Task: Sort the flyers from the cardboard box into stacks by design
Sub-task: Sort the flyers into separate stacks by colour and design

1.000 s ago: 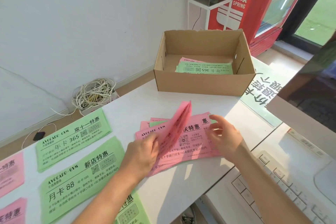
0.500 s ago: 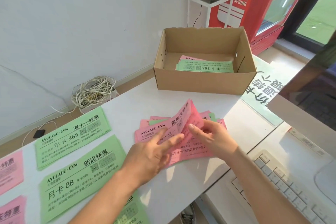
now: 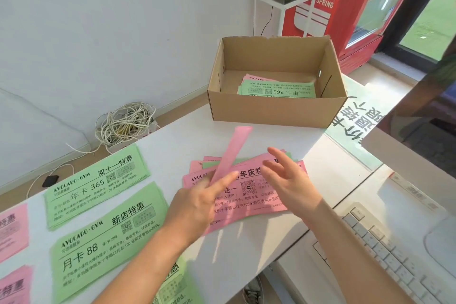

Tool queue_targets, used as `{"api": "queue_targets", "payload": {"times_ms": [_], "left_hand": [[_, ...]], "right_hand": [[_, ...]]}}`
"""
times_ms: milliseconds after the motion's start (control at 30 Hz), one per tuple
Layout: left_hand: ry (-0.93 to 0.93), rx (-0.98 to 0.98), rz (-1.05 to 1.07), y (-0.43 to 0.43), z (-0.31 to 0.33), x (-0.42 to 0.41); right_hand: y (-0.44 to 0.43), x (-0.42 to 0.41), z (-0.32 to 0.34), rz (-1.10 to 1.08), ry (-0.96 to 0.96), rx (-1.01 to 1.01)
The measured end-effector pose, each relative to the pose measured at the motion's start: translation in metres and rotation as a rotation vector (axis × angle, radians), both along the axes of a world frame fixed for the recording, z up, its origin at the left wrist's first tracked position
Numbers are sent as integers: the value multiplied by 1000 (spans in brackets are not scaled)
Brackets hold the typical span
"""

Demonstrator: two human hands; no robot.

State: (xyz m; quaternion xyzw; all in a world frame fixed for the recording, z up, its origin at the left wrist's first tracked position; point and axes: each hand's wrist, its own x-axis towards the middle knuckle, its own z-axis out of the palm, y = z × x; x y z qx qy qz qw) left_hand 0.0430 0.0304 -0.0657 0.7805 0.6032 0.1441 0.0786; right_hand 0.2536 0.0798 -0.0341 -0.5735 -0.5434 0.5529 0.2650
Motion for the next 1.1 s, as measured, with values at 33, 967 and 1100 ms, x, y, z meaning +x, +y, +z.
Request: {"api": "queue_targets", "payload": {"times_ms": [33,967,1100], "left_hand": [[-29,-11,35,1,-1,-3],[-279,58,63,-5,-5,-5],[-205,58,33,-5,-8,-8]], "right_hand": [[0,3,0,65,-208,57],[8,23,-24,22,-659,134],[4,21,-25,22,-725,227]]}}
